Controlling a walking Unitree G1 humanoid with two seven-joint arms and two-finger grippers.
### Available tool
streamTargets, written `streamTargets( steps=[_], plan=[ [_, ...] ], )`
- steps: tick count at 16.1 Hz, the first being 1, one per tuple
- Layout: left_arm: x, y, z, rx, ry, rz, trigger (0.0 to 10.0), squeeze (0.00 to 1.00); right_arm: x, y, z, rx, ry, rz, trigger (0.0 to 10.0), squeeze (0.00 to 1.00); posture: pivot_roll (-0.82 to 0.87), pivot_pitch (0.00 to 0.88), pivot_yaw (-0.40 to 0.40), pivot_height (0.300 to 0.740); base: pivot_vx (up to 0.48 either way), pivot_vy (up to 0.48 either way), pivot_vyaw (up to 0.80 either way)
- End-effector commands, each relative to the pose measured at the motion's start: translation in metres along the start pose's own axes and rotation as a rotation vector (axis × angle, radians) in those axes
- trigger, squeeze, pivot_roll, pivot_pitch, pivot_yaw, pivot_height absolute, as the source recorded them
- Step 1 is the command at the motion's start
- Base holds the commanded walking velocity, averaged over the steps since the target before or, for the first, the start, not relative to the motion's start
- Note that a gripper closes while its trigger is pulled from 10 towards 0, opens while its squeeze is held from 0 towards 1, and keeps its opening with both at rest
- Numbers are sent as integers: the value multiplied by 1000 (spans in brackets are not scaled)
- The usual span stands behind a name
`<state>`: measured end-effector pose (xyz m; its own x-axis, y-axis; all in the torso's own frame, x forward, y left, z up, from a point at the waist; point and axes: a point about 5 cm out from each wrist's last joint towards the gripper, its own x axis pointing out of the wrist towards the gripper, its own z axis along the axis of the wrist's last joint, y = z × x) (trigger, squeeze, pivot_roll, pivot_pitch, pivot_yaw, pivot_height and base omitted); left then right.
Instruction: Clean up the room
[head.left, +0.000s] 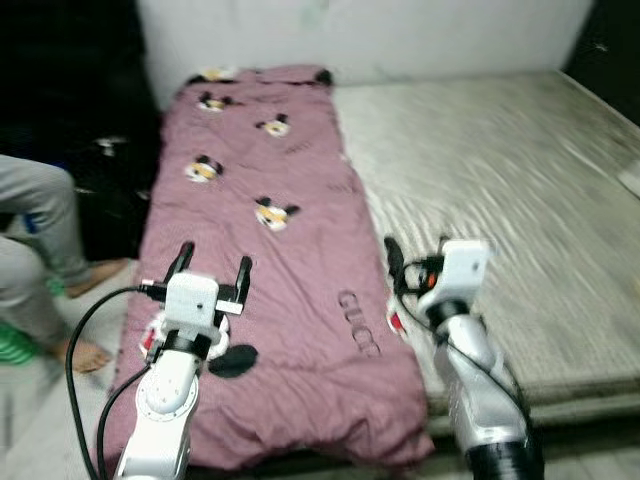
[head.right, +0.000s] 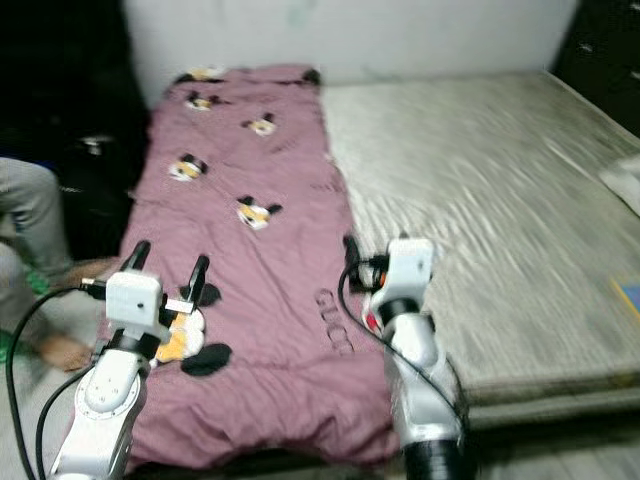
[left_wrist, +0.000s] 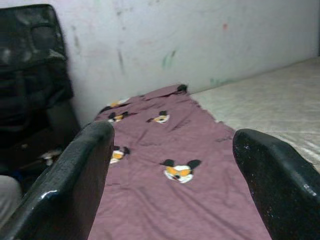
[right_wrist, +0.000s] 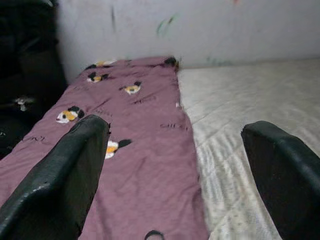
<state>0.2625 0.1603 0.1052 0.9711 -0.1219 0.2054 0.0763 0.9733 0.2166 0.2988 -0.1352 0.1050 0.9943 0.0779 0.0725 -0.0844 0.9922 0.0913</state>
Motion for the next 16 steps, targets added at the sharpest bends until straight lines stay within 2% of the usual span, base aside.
streamTargets(
  steps=[1, 3, 5, 8, 11, 13, 16],
  plan=[
    [-6, 0, -4, 20, 15, -3, 10000, 0, -5, -4, -2, -5, 12, -50, 10000, 0, 11, 0, 28, 740, 0, 0, 0],
    [-12, -1, -4, 23, 19, -10, 10000, 0, -15, -4, -6, -35, 24, -88, 10000, 0, 15, 0, 25, 740, 0, 0, 0],
    [-12, -3, -6, 23, 24, -13, 10000, 0, -21, -2, -17, -148, 42, -54, 10000, 0, 2, 0, 21, 740, 0, 0, 0],
    [-7, -3, -2, 29, 14, 2, 10000, 0, -15, -8, -13, -149, 41, -78, 10000, 0, -5, 0, 12, 740, 0, 0, 0],
    [-6, -5, -2, 29, 24, 21, 10000, 0, -6, -18, -4, -178, 17, -85, 10000, 0, -10, 0, -3, 740, 0, 0, 0],
    [-9, -3, -3, 4, 17, 55, 10000, 0, -5, -23, 0, -178, 8, -91, 10000, 0, -22, 0, -8, 740, 0, 0, 0],
    [-5, -7, -2, -1, 15, 66, 10000, 0, -2, -19, 8, -218, -23, -58, 10000, 0, -34, 0, -13, 740, 0, 0, 421]
  ],
)
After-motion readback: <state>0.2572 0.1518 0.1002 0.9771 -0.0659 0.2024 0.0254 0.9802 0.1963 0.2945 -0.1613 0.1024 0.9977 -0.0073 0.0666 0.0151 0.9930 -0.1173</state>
